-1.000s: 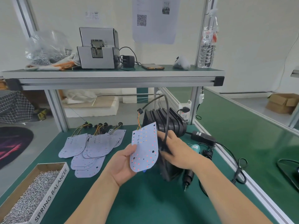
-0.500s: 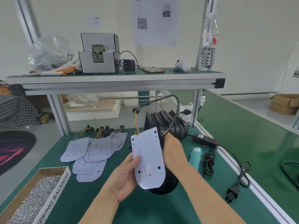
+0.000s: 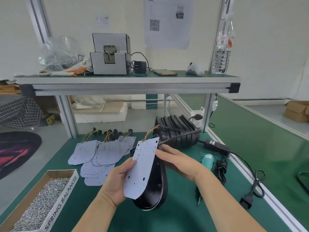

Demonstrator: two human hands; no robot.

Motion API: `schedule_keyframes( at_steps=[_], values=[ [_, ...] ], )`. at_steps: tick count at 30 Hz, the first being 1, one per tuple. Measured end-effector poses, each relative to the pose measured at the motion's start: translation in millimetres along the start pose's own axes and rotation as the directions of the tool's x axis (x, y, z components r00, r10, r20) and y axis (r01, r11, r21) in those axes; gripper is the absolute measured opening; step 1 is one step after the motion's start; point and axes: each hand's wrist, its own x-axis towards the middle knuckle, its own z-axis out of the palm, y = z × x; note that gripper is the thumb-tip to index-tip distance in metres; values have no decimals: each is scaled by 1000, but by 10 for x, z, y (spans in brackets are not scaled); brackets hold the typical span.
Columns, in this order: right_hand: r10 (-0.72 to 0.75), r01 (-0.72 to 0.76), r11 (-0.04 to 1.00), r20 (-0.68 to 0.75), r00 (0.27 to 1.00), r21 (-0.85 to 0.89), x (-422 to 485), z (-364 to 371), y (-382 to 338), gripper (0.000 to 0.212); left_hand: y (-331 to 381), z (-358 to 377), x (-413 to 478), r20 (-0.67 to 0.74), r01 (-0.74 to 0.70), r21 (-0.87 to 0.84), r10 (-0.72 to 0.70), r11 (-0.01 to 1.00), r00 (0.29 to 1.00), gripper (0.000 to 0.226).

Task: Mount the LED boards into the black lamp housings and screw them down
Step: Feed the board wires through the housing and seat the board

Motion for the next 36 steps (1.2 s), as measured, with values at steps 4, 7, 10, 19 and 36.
schedule_keyframes(
  at_steps=[4, 7, 10, 19, 36],
  values=[
    [-47, 46, 973, 2, 999, -226, -94, -94, -34, 36, 9, -61, -21, -17, 12, 19, -11, 1000, 1000, 45],
    [-29, 22, 967, -23, 999, -253, -124, -199, 1, 32, 60, -110, -57, -60, -31, 16, 32, 999, 998, 34],
    [-105, -1, 783, -133, 986, -623, -52, -339, 111, 25, 198, -186, -91, -130, -118, 29, 121, 993, 984, 34],
    [-34, -632, 91, -637, 770, -770, 24, -602, 366, 13, 590, -413, -254, -69, -209, 40, 211, 977, 975, 35],
    [-359, 237, 729, -64, 931, -642, 276, 251, -671, 17, 571, -453, -296, -127, -114, 137, 132, 984, 983, 38]
  ],
)
